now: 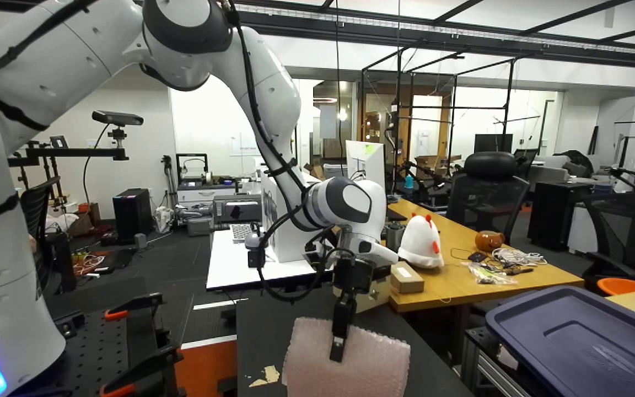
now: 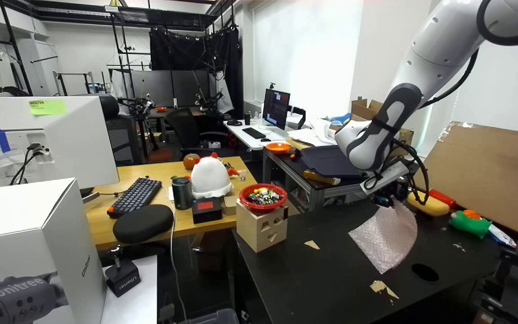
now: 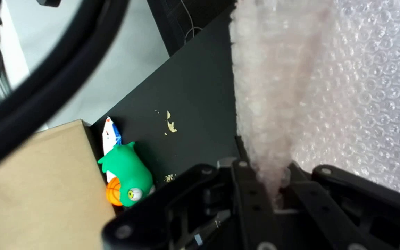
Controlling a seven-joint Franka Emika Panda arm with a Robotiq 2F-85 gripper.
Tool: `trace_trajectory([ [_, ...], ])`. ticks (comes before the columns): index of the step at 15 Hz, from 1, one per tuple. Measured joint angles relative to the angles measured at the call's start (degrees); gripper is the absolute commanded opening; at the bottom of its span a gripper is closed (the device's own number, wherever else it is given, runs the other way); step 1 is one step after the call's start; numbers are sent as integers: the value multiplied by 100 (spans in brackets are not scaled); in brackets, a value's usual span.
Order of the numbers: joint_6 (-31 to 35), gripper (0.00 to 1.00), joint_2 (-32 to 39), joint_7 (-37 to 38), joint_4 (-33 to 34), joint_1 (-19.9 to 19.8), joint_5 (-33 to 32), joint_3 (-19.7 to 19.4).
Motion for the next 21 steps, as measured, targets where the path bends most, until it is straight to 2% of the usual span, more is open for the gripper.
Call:
trace_trajectory([
  [4,-423,2,22,41,171,211,-387,102],
  [10,-951,2,295,42,706,325,-745,394],
  [21,-1009,2,927,-26,1595,242,-683,854],
])
